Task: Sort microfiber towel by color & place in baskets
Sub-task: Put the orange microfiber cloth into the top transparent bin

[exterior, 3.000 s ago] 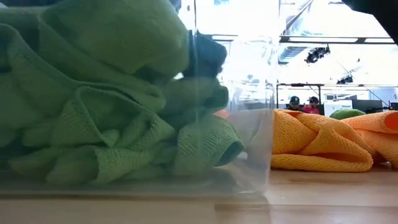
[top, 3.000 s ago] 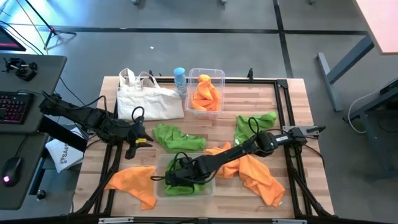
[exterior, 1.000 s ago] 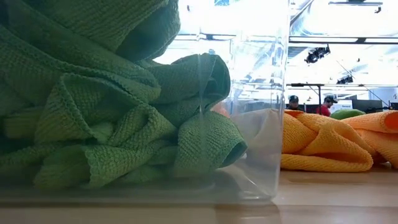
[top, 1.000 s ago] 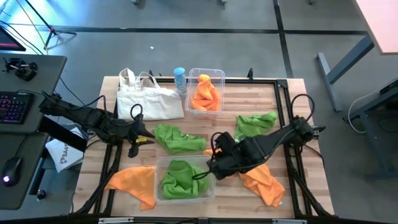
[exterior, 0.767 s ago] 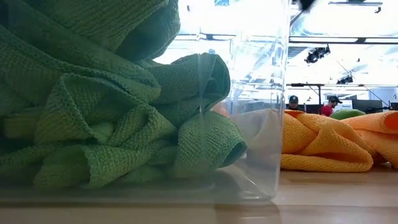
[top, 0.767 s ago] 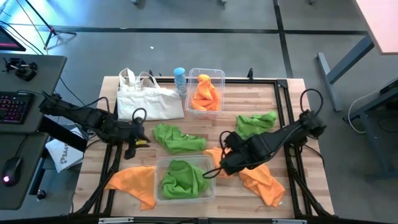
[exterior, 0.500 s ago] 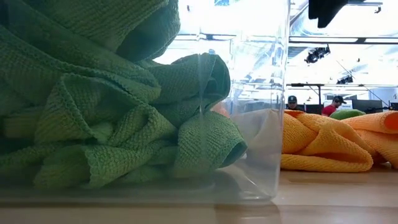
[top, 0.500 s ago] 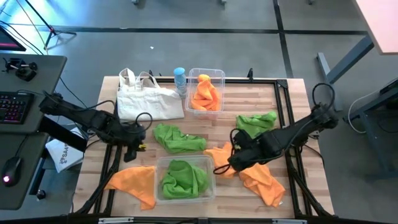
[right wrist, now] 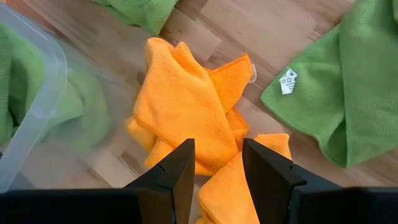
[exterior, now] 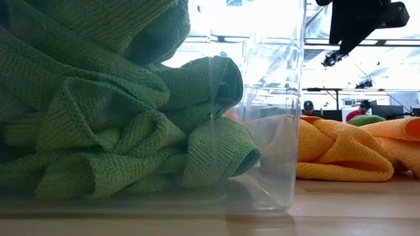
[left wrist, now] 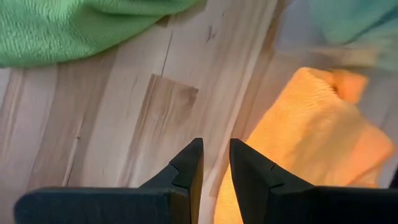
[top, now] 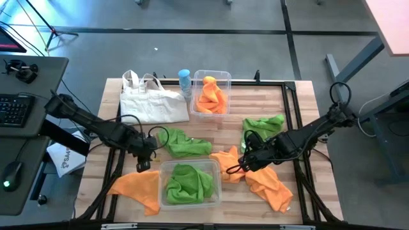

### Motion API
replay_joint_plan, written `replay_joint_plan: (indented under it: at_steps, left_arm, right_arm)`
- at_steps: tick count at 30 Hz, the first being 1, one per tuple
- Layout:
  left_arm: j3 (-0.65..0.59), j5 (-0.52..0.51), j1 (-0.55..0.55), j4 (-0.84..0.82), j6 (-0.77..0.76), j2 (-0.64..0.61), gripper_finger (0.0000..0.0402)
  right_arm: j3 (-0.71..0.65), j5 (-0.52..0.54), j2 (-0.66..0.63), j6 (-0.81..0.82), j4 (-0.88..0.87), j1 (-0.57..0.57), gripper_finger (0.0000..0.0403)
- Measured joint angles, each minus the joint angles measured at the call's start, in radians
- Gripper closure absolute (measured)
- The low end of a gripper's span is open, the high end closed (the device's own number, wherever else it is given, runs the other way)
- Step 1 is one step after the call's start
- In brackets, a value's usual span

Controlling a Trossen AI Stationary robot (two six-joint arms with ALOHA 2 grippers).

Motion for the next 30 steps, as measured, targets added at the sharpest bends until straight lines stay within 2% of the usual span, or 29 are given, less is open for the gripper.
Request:
replay_joint_plan:
  at_steps: [7, 10, 18, 21, 26, 30]
  left_arm:
    - [0.000, 0.000, -0.012, -0.001, -0.032, 0.036, 0.0280]
    - [0.000, 0.000, -0.034, -0.005, -0.094, 0.057, 0.0270]
    - [-0.001, -0.001, -0.194, 0.001, -0.256, 0.098, 0.0290]
    - [-0.001, -0.031, -0.272, 0.009, -0.300, 0.116, 0.0298]
    - [-0.001, -0.102, -0.356, 0.099, -0.275, 0.170, 0.0302]
    - [-0.001, -0.118, -0.372, 0.128, -0.251, 0.234, 0.0302]
  right_arm:
    - [0.000, 0.001, 0.000, -0.018, 0.002, 0.000, 0.0275]
    - [0.000, 0.000, 0.000, -0.025, 0.002, 0.000, 0.0275]
    - [0.000, 0.000, 0.000, -0.018, 0.002, 0.000, 0.0275]
    - [0.000, 0.000, 0.000, -0.020, 0.002, 0.000, 0.0275]
    - [0.000, 0.019, 0.000, -0.029, 0.001, -0.001, 0.0275]
    - [0.000, 0.021, 0.000, -0.029, 0.001, -0.001, 0.0275]
